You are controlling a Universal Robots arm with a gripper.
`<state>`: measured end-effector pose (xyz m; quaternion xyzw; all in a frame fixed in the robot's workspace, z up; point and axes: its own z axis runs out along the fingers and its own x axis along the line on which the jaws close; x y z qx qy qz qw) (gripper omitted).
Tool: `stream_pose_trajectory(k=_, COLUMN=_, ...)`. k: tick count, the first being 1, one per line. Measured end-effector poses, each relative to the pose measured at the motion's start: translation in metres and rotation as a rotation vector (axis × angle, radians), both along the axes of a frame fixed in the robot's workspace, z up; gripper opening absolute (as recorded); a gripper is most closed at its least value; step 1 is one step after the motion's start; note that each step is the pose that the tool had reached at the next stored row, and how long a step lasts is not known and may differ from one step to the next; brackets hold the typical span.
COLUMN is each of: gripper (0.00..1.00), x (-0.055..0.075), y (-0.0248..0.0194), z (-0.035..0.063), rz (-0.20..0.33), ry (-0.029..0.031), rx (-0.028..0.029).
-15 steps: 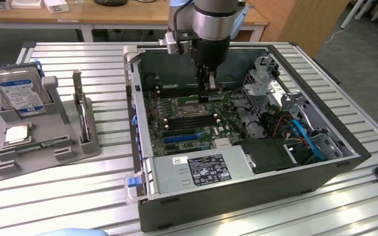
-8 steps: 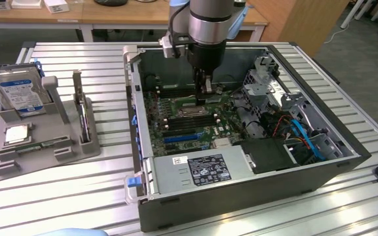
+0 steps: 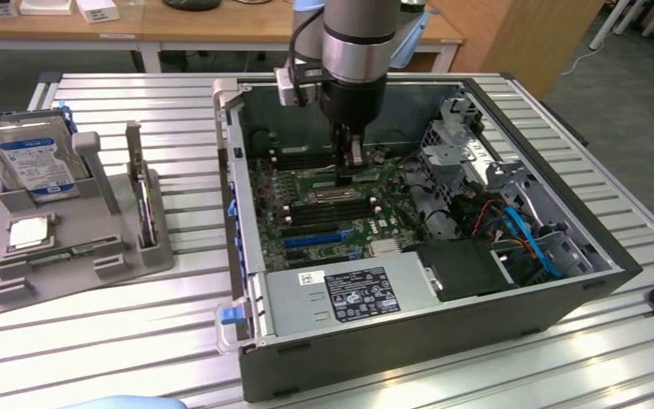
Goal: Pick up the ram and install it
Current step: 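Insert the ram into the slot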
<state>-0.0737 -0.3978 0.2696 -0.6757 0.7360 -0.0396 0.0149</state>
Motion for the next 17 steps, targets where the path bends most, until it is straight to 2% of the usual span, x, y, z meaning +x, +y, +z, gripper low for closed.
stream_pose_trajectory(k=5, gripper=0.13, x=-0.0001, y=0.0, z=-0.0044, rz=-0.001, ry=0.0, rx=0.0001)
stream_pose_trajectory(k=11, gripper=0.13, x=-0.0009, y=0.0, z=-0.0046, rz=-0.001, ry=-0.0003, rx=-0.0013)
stream_pose_trajectory(k=17, gripper=0.13, x=-0.0008, y=0.0, z=-0.0089, rz=-0.001, ry=0.0106, rx=-0.0011)
